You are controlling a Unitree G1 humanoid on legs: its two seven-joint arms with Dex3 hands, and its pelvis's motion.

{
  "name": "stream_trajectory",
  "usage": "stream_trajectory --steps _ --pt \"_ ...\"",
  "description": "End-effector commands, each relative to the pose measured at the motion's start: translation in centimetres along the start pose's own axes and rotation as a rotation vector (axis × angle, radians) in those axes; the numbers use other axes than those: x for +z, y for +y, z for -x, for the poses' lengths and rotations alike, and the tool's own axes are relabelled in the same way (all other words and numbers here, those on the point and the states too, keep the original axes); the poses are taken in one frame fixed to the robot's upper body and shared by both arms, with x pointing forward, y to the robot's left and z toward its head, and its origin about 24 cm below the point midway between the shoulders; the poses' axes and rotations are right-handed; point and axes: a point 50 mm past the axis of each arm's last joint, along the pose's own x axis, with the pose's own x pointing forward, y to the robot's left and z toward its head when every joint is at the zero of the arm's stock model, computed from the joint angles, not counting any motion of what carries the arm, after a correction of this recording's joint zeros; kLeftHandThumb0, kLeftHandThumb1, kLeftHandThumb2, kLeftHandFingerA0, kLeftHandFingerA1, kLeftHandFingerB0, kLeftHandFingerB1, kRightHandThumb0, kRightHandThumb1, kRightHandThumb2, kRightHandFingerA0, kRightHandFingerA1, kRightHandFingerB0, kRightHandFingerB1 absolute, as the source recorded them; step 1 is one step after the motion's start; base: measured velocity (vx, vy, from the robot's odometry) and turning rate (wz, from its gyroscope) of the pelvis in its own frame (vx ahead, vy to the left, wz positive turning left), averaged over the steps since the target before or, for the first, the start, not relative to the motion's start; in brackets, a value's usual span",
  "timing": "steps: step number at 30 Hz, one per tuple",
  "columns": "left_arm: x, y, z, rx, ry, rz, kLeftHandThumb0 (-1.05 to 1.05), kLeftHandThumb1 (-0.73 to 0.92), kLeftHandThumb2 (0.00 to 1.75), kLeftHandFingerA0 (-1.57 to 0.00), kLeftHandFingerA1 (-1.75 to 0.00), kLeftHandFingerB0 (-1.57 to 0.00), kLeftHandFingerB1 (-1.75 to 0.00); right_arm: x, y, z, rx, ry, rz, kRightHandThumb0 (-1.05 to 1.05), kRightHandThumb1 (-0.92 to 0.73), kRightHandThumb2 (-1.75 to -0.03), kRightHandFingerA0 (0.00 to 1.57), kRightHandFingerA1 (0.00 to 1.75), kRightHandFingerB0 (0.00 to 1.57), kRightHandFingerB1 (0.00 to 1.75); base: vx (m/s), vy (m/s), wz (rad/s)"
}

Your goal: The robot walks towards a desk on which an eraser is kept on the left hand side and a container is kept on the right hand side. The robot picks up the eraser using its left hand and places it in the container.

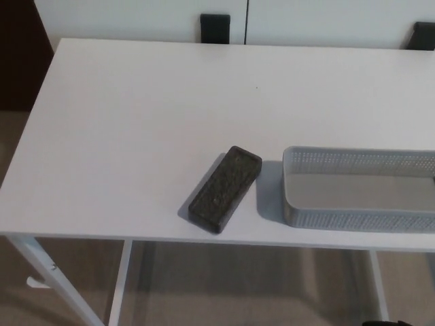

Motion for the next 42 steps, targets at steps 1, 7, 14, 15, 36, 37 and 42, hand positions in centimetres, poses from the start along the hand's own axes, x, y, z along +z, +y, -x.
stream_trajectory --steps 1,7,14,15,36,37,42 --pt "0.1 -0.5 0.5 -0.004 -0.016 -0.021 -0.31 0.62 0.59 -0.5 -0.39 -0.34 -0.32 -0.1 -0.6 0.3 -0.012 0.007 0.025 -0.17 -0.49 -0.54 0.66 0.63 0.52 0.57 0.0 0.0 0.0" --pt "5.5 -3.2 3.1 -0.249 -0.327 -0.186 -0.56 0.51 0.76 -0.3 -0.45 -0.14 -0.37 0.1 -0.5 0.1 -0.016 0.007 0.029 -0.21 -0.44 -0.65 0.7 0.7 0.49 0.6 0.0 0.0 0.0" --pt "12.5 -4.9 8.4 -0.668 -0.666 -0.285 -0.81 0.54 0.85 -0.26 -0.44 -0.11 -0.37 0.2 -0.5 0.1 -0.013 0.008 0.025 -0.2 -0.45 -0.64 0.68 0.69 0.49 0.6 0.0 0.0 0.0" --pt "13.8 -5.1 9.4 -0.759 -0.706 -0.277 -0.73 0.63 0.59 -0.29 -0.34 -0.15 -0.27 0.2 -0.5 0.1 -0.006 0.009 0.008 -0.13 -0.49 -0.54 0.66 0.64 0.51 0.56 0.0 0.0 0.0" --pt "30.5 -3.4 17.7 -0.54 -1.626 -0.268 -0.46 0.44 0.74 -0.57 -0.53 -0.35 -0.47 1.1 -0.7 0.3 0.07 -0.077 0.125 -0.43 -0.51 -0.55 0.78 0.65 0.75 0.6 0.0 0.0 0.0" --pt "31.2 -2.9 17.6 -0.412 -1.644 -0.294 -0.45 0.44 0.73 -0.54 -0.51 -0.35 -0.47 1.0 -0.6 0.1 0.036 -0.036 0.082 -0.41 -0.32 -0.78 0.74 0.75 0.56 0.66 0.0 0.0 0.0" --pt "34.5 -1.2 12.3 0.058 -1.542 -0.462 -0.34 0.55 0.57 -0.33 -0.33 -0.29 -0.31 0.8 -0.4 0.1 0.011 0.0 0.032 -0.16 -0.51 -0.53 0.65 0.61 0.5 0.55 0.0 0.0 0.0"
